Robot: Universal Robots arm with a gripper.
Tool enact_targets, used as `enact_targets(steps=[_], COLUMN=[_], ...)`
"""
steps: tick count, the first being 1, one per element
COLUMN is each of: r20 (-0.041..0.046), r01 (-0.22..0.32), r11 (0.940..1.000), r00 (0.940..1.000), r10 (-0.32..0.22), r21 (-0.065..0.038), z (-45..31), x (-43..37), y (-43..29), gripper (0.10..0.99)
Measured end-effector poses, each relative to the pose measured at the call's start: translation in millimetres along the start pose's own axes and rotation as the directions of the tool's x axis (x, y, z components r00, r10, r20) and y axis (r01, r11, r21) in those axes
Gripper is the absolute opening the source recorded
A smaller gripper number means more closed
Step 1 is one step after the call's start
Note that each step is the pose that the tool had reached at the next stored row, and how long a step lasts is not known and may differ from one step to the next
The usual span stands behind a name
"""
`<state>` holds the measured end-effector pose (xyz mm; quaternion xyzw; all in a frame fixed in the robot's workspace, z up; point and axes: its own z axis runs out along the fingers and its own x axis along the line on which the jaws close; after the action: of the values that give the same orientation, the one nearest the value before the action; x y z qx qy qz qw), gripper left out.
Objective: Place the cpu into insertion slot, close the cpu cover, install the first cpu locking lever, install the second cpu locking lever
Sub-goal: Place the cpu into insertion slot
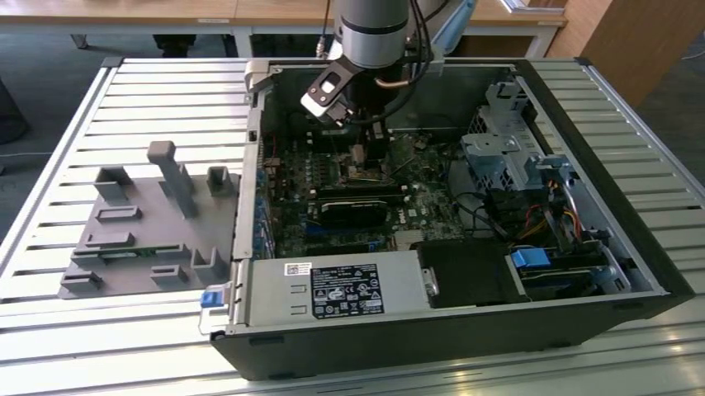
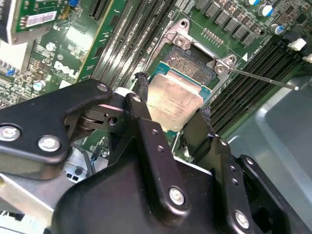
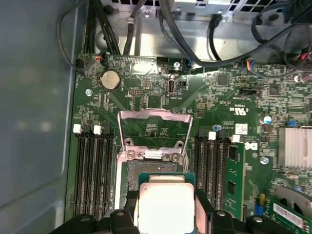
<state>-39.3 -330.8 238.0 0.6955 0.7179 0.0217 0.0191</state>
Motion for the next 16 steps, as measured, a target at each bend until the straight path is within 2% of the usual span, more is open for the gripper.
enact_targets(steps=[8, 16], r20=[0.0016, 0.0011], r01=[-0.028, -0.019], r11=[0.9996, 0.9998], r00=[0.9996, 0.9998], r10=[0.028, 0.019], r21=[0.000, 0.000], z=[10.1, 21.2], x=[1.7, 3.5], y=[-0.6, -1.5], gripper=[0.541, 0.541])
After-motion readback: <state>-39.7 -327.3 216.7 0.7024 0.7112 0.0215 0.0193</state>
